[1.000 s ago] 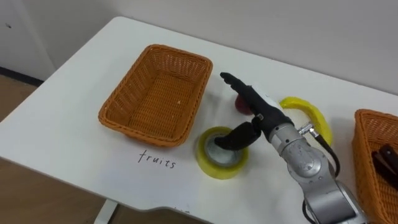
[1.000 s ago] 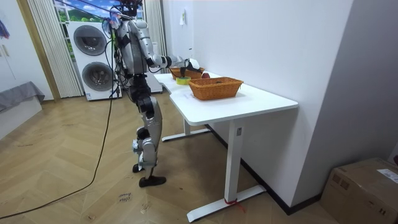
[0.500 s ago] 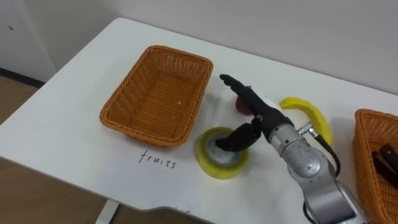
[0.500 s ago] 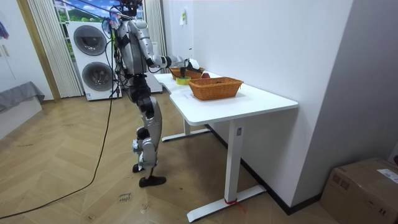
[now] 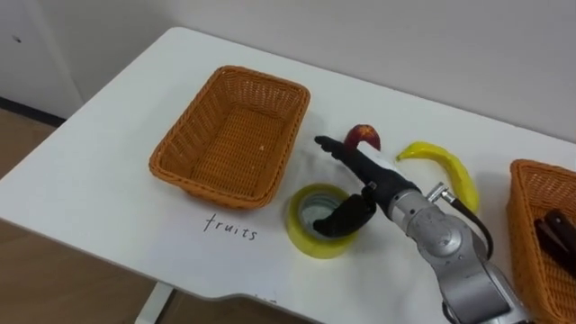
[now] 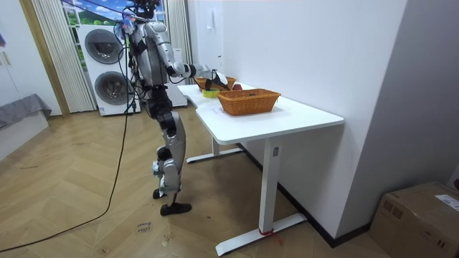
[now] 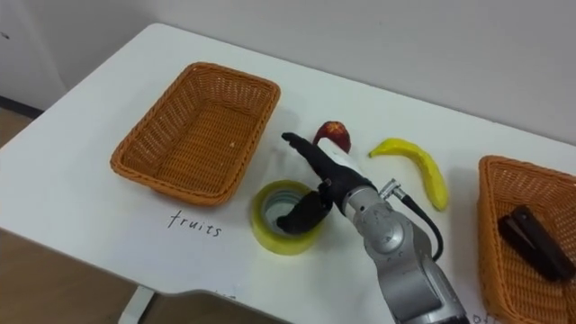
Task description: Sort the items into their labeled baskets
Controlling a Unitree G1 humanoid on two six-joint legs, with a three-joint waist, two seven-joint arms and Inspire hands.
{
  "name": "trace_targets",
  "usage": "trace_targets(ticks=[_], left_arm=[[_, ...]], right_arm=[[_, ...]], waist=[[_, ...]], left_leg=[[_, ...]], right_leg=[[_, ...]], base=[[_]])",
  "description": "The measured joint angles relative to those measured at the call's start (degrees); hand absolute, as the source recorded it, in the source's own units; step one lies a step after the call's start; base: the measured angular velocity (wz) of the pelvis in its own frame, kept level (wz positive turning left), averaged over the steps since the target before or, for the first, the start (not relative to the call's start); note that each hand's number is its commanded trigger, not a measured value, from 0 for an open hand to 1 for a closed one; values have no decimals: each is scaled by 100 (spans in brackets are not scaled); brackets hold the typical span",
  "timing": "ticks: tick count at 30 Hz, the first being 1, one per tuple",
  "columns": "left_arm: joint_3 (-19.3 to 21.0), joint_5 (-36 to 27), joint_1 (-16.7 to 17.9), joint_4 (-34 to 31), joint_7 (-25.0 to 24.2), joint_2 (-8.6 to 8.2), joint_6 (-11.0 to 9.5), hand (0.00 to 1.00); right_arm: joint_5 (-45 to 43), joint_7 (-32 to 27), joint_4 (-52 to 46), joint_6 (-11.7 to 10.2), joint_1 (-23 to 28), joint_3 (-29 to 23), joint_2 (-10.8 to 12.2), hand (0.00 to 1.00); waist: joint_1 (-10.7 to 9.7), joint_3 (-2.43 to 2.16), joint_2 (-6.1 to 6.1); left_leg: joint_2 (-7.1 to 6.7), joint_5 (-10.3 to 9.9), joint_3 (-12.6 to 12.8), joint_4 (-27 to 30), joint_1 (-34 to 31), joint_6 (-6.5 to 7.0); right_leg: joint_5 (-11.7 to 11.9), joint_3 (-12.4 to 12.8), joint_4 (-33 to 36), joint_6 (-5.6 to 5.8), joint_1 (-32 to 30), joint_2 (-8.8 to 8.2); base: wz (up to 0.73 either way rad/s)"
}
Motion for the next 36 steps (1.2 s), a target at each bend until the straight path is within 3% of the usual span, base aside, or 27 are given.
trace_targets(ticks=[6,22,23,24,25,36], left_arm=[[3,2,-18,1,44,3,65,0],[7,2,-20,25,111,3,284,0],[7,3,-20,25,110,3,295,0],[8,3,-20,25,108,3,317,0],[9,3,-21,25,106,3,323,0],[9,2,-69,30,101,5,326,0]], right_arm=[[-7,177,158,128,-40,-6,-1,0],[-132,545,206,191,-133,-5,0,0],[-133,566,206,206,-147,-5,0,20],[-137,608,205,235,-168,-5,0,52],[-147,629,206,243,-174,-5,0,97],[-580,595,296,253,-436,-28,-4,100]], waist=[[88,3,-14],[116,15,-41],[116,15,-44],[115,12,-51],[109,11,-63],[113,21,-128]], left_leg=[[1,1,0,-2,0,-1],[0,-1,-12,-4,-8,0],[0,-1,-11,-4,-8,0],[0,-1,-11,-4,-8,0],[0,-1,-12,-3,-8,0],[0,-1,-12,-3,-8,0]], right_leg=[[0,-9,-1,0,0,2],[0,-15,-2,0,-2,1],[0,-16,-2,0,-2,1],[0,-17,-2,0,-2,1],[0,-16,-2,0,-2,1],[0,-4,-3,0,-2,6]], base=[[0],[0],[0],[0],[0],[0]])
